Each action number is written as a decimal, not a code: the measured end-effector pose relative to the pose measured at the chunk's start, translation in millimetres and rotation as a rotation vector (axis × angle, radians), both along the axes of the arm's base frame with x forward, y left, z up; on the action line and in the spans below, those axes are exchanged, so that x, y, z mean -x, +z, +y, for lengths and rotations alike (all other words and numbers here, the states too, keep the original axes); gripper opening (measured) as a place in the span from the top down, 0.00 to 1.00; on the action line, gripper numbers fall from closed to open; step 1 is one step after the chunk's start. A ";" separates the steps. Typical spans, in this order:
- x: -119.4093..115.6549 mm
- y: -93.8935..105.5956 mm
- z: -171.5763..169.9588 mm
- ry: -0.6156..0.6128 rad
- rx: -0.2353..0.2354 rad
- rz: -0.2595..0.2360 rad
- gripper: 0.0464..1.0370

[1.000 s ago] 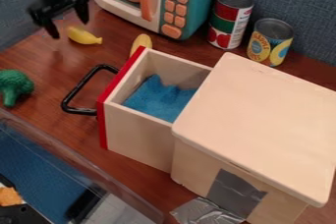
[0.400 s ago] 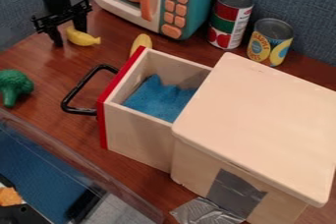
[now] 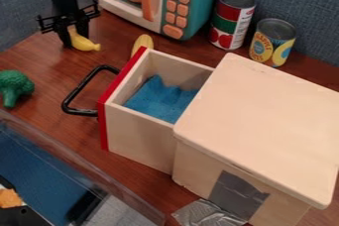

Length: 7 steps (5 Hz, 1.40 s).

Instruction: Put the banana in the white drawer

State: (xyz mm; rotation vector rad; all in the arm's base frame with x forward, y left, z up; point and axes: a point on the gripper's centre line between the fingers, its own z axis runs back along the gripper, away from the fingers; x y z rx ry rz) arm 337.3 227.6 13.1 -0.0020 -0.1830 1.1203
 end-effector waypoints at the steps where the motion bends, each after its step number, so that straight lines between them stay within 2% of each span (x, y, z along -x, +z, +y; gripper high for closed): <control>1: -20.5 23.7 -7.9 -0.251 -0.046 -0.107 0.66; 2: -39.1 69.9 -19.9 -0.478 -0.106 -0.216 0.66; 3: -47.4 98.9 -49.0 -0.629 -0.124 -0.249 0.66; 4: -39.1 122.6 -89.0 -0.757 -0.109 -0.307 0.66; 5: -19.8 125.6 -139.2 -0.900 -0.075 -0.302 0.66; 7: 23.4 127.9 -201.5 -1.059 -0.052 -0.306 0.66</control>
